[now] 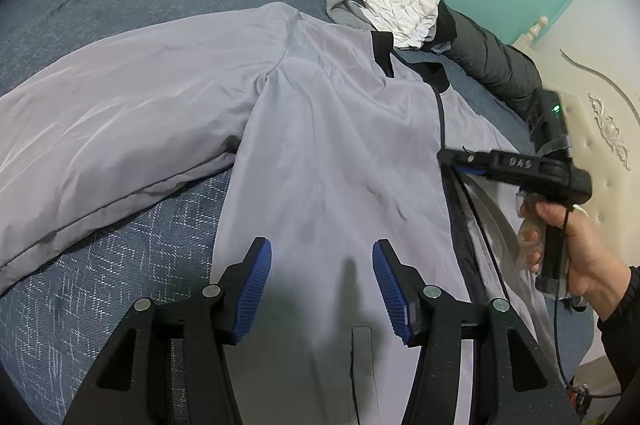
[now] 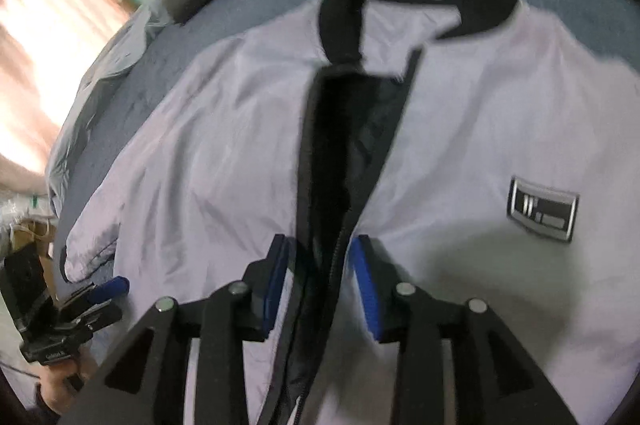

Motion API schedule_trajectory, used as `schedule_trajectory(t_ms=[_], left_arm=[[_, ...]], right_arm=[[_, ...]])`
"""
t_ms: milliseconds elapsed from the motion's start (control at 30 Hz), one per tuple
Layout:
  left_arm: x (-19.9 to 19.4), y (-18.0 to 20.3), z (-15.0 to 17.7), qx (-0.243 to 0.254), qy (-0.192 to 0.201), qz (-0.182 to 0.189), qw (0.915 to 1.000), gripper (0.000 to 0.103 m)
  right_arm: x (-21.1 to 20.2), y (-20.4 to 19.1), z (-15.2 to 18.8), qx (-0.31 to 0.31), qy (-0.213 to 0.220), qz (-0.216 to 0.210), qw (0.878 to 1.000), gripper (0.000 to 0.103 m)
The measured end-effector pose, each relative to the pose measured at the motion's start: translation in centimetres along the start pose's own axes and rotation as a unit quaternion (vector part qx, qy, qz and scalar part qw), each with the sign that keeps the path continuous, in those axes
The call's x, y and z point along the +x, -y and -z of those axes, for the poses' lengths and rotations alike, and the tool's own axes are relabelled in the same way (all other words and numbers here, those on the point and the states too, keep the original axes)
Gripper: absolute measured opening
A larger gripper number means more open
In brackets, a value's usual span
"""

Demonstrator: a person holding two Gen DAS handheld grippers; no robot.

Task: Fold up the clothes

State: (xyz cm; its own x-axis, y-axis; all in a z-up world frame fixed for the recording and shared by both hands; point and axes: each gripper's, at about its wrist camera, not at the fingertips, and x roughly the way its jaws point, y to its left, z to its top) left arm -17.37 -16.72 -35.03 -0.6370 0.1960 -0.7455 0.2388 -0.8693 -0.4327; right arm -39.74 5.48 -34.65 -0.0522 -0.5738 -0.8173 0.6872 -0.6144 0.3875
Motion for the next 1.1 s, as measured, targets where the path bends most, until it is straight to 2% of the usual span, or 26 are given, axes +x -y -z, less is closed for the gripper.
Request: schedule_trajectory(t_ms=[100,200,467,500,533,633,733,867,1000,1100], left_arm=[[0.0,0.0,0.0,-0.001,0.0,0.001,1.0,0.057],[-0.1,-0.1,0.0,-0.001,0.001,0.001,1.0,0.058],[-0.1,-0.2,0.1,-0.002,0.004,0.0,1.0,0.058],[-0.1,-0.2,0.1,-0.002,0.003,0.0,1.0,0.058],[0.0,-0.2,0.1,-0.002,0.003,0.0,1.0,0.058],[0.0,-0.3,0.1,-0.001,0.001,0.0,1.0,0.058],[0.1,-0.3,0.2,-0.002,0.001,0.0,1.0,0.058],[-0.1,-0.2,0.3,0.0,0.0,-0.001,1.0,0.058],[0.1,-0.1,0.4,0.002,-0.003,-0.004,1.0,0.058],[0.1,0.0,0.4,0.003,-0.004,-0.004,1.0,0.058]], right_arm=[[-2.2,-0.1,-1.1,0.022,0.061,-0.023,0.998,0.035],[-3.5,-0.3,-2.9,0.034,0.103,-0.041,0.993,0.038],[0.2,0.3,-6.8,0.048,0.067,-0.002,0.997,0.038],[0.7,0.6,-6.9,0.053,0.06,0.001,0.997,0.034],[1.2,0.9,-6.9,0.057,0.053,0.004,0.997,0.022],[2.5,0.9,-7.0,0.049,0.041,0.02,0.998,0.009],[3.0,0.3,-6.4,0.018,0.039,0.062,0.997,0.005],[2.3,-0.1,-6.5,-0.015,0.071,0.106,0.992,0.004],[4.6,-0.6,-6.3,-0.057,0.022,0.139,0.988,0.004],[3.1,-1.7,-5.9,-0.074,0.075,0.118,0.987,0.004]])
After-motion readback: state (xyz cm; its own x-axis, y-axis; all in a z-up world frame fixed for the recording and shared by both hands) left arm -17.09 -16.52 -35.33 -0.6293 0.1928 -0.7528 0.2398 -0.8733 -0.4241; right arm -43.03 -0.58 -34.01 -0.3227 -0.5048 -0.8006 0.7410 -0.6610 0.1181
